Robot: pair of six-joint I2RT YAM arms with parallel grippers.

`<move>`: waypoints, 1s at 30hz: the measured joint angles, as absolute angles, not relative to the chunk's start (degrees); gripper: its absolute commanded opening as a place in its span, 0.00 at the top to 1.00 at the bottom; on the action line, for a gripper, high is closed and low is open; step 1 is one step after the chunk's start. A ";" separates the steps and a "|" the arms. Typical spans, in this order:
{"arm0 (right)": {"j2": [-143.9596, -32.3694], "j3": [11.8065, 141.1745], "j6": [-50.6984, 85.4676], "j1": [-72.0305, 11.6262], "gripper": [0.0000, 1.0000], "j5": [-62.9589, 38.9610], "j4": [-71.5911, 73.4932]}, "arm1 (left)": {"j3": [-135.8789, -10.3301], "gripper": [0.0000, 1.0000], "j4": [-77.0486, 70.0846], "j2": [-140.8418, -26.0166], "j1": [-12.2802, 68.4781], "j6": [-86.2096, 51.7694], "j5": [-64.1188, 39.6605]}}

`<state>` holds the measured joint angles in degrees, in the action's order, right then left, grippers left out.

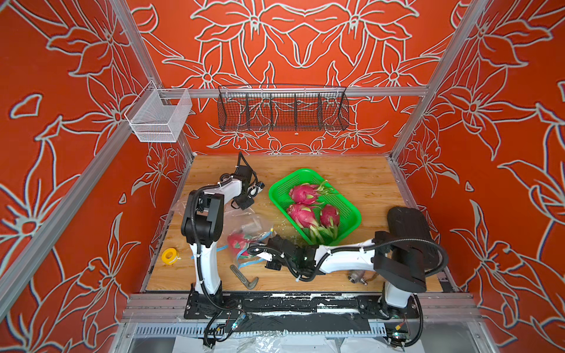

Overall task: Open the zip-top bag and take out the dragon fruit
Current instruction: Pick up the dragon fruit from the zipper food storage bag, then place the dragon fruit in the basket.

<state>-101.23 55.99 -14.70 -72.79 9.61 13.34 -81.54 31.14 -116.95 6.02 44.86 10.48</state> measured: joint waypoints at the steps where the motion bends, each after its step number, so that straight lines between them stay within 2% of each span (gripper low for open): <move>1: -100.31 55.46 -14.41 -73.19 1.00 10.20 12.95 | -82.13 1.00 30.68 -117.43 5.65 44.56 11.07; 7: -91.64 49.74 -12.01 -74.46 1.00 12.10 11.16 | -85.58 1.00 29.15 -120.22 3.77 42.87 14.28; 13: -76.38 46.02 -11.07 -74.08 1.00 16.01 5.67 | -88.84 1.00 30.28 -121.34 2.83 39.83 13.47; 14: -73.25 46.02 -10.94 -73.60 1.00 16.91 4.49 | -89.43 0.89 30.79 -121.30 2.61 39.11 12.51; 16: -67.79 46.02 -10.37 -71.77 1.00 18.04 2.59 | -90.35 0.50 31.68 -121.08 2.09 37.50 10.09; 18: -62.61 46.02 -9.26 -68.10 1.00 19.33 0.30 | -90.85 0.23 33.15 -120.01 1.32 35.92 6.81; 19: -60.58 46.04 -8.54 -65.98 1.00 20.03 -0.99 | -90.89 0.01 33.89 -119.17 1.06 35.31 5.56; 24: -55.02 45.93 -3.90 -54.81 1.00 24.40 -8.95 | -92.95 0.03 39.77 -111.48 0.32 32.18 -0.40; 30: -54.76 42.44 2.04 -45.93 1.00 25.76 -15.16 | -95.29 0.03 44.36 -99.37 0.47 29.26 -3.62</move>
<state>-54.76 42.44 2.04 -45.93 25.76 -15.16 -95.29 44.36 -99.37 0.47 29.26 -3.62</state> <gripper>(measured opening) 0.056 0.974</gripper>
